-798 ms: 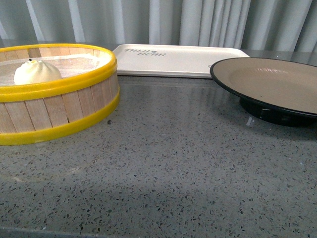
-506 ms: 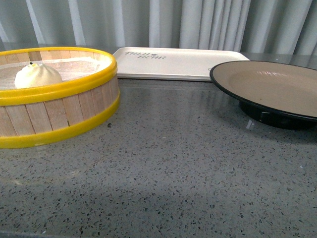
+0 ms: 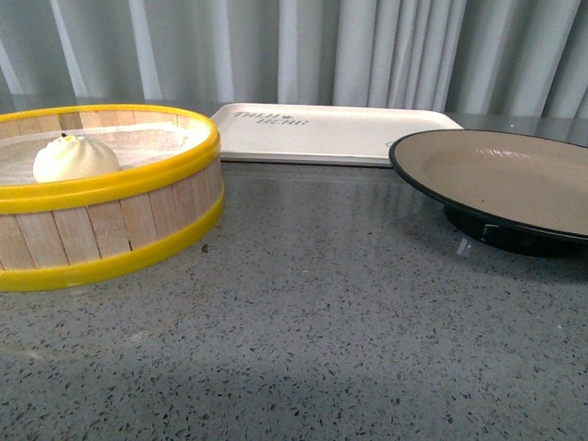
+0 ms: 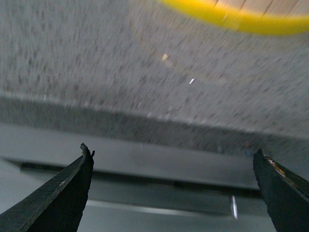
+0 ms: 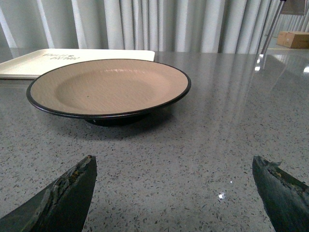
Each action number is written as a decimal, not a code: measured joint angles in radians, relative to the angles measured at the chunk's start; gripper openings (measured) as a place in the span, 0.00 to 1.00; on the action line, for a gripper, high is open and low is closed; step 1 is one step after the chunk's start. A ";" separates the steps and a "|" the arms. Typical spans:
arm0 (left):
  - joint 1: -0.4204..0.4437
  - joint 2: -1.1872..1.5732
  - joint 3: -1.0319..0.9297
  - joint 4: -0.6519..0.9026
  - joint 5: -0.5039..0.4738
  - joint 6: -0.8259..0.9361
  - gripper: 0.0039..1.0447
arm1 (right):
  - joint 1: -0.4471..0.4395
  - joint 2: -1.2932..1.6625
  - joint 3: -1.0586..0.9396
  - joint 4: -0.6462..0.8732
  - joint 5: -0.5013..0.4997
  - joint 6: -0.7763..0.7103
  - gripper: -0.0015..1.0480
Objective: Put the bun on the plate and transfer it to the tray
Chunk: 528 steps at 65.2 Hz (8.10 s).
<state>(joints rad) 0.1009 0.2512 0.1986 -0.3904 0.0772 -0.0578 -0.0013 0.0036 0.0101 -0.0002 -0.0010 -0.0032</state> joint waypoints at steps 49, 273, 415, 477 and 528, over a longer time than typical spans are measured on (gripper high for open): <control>-0.236 1.059 0.891 0.335 -0.081 0.073 0.94 | 0.000 0.000 0.000 0.000 0.000 0.000 0.92; -0.859 1.663 1.777 -0.075 -0.246 0.299 0.04 | 0.000 0.000 0.000 0.000 0.000 0.000 0.92; -0.939 1.953 1.909 -0.165 -0.310 0.383 0.89 | 0.000 0.000 0.000 0.000 0.000 0.000 0.92; -0.629 1.227 1.289 0.208 -0.260 0.370 0.94 | 0.000 0.000 0.000 0.000 0.000 0.000 0.92; -0.103 0.470 0.194 0.709 -0.076 0.067 0.06 | 0.000 0.000 0.000 0.000 0.000 0.000 0.92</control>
<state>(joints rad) -0.0025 0.7212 0.3927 0.3187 0.0010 0.0090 -0.0013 0.0036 0.0101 -0.0002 -0.0006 -0.0032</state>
